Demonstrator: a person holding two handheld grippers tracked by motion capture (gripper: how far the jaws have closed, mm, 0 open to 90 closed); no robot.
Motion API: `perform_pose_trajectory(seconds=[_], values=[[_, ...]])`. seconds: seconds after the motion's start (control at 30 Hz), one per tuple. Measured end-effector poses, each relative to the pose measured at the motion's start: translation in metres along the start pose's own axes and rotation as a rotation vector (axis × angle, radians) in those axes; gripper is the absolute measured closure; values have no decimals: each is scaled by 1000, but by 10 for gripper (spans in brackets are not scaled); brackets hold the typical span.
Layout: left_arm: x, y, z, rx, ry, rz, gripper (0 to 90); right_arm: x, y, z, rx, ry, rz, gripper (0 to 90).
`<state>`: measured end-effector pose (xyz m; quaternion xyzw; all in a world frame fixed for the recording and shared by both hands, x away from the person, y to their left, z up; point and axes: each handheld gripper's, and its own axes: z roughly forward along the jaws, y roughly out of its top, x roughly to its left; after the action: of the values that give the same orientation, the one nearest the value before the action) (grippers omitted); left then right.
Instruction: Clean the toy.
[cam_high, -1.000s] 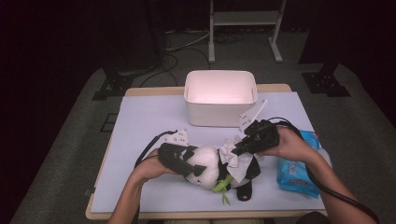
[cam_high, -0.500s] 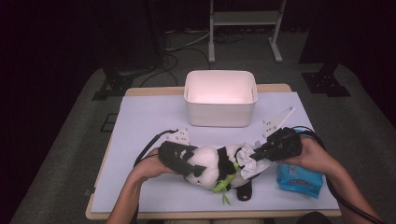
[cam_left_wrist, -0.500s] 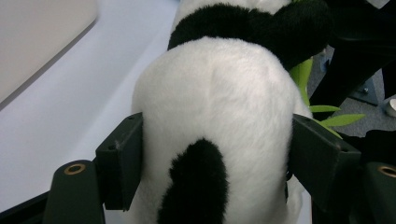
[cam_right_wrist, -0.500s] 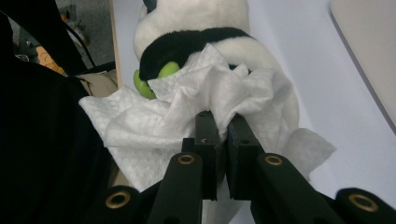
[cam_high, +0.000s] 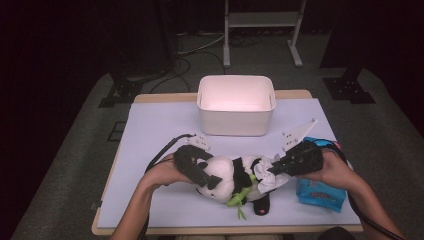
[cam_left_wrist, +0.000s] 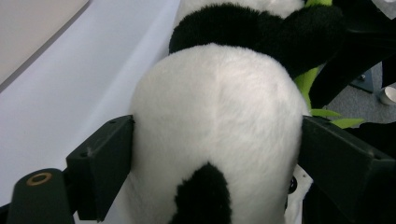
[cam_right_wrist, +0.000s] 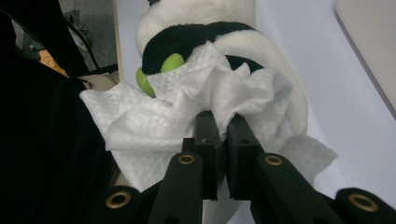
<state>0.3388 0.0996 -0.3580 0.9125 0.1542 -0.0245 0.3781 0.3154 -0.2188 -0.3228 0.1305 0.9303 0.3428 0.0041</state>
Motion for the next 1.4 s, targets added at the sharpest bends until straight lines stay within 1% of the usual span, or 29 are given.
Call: perform_pose_trajectory(seconds=[0.27,0.37,0.5,0.6,0.67,0.7,0.73,0.8,0.87,0.93,0.97,1.03,1.07,1.1,1.13,1.2,1.23,1.27,1.33,1.37,1.4], values=[[4,9,5,25,-16,-11,92,0,0,3,6,12,-4,844],[5,12,7,44,-22,-11,83,0,2,3,14,9,-7,844],[8,16,12,70,-38,-15,72,0,3,5,14,21,-10,845],[10,18,15,90,-49,-7,67,-2,2,6,10,28,-15,845],[10,19,17,98,-53,-6,67,-3,2,6,6,34,-12,844],[10,20,19,97,-55,-1,68,-3,2,7,1,37,-4,844],[10,20,20,99,-56,6,87,-4,1,7,0,37,-5,844],[10,20,21,93,-50,12,148,-6,0,8,-6,40,-9,843],[10,19,19,87,-43,26,241,-8,-1,7,-14,39,-6,843],[10,17,17,66,-34,28,292,-11,-1,5,-31,44,-9,843],[10,17,16,53,-28,28,306,-11,-1,4,-34,43,-6,843],[10,18,16,48,-24,32,327,-13,-1,2,-34,38,-6,843],[10,19,15,31,-13,46,338,-15,0,-1,-31,32,-3,843],[10,20,14,23,-10,52,344,-15,0,-2,-29,30,-7,843],[10,22,14,12,-9,55,353,-16,1,-3,-18,28,1,843],[10,26,13,-10,-2,79,368,-19,4,-7,-12,16,-7,842],[10,28,12,-22,6,91,372,-21,6,-10,-11,9,-2,842],[10,31,13,-25,13,107,375,-23,8,-13,-14,1,-7,842],[9,36,15,-30,33,130,380,-29,14,-17,-14,-12,3,842],[10,38,15,-30,35,142,381,-32,16,-18,-18,-17,5,842],[10,39,16,-32,36,149,382,-36,18,-19,-18,-17,17,842]])
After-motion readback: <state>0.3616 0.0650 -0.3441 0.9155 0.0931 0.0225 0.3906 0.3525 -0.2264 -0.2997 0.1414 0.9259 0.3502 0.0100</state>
